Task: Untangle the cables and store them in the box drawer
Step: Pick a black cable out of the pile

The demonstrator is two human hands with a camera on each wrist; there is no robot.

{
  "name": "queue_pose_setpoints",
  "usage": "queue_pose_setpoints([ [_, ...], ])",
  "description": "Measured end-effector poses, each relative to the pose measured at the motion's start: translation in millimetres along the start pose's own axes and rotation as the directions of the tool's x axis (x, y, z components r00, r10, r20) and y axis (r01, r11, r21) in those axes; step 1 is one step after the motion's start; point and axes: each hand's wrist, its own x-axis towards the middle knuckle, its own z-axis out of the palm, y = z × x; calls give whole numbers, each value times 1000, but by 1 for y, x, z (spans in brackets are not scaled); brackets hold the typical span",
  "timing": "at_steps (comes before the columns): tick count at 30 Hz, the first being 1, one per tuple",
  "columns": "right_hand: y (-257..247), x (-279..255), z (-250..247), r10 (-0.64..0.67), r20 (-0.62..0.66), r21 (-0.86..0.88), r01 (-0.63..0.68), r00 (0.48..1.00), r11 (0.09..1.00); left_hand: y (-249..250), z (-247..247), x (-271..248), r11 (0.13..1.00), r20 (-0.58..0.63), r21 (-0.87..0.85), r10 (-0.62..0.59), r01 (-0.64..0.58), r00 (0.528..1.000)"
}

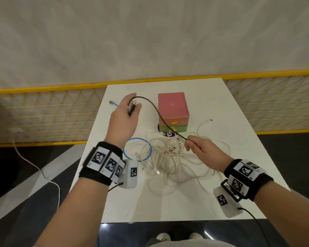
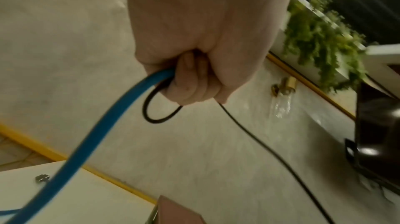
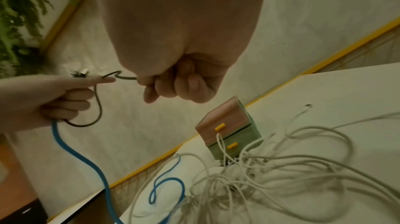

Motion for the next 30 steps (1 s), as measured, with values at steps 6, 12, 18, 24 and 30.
queue_pose_setpoints([
  [6, -22, 16, -2, -105, 48, -118, 110, 993, 987, -15, 24, -23, 999, 148, 14, 39, -42, 988],
  [12, -36, 63, 3, -4, 166, -351, 63, 986, 934, -33, 1, -24, 994, 39, 89, -70, 67, 997],
  [18, -76, 146, 8, 19, 82, -189, -3, 996, 982, -40, -19, -27, 965, -19, -28, -262, 261, 965],
  [24, -66, 131, 62, -107, 454, -252, 243, 885, 937, -58, -15, -33, 968, 57, 12, -249, 249, 967],
  [30, -20, 107, 118, 83, 645, -462, 301, 759, 834, -70, -11, -49, 960, 129, -45, -268, 275, 955],
])
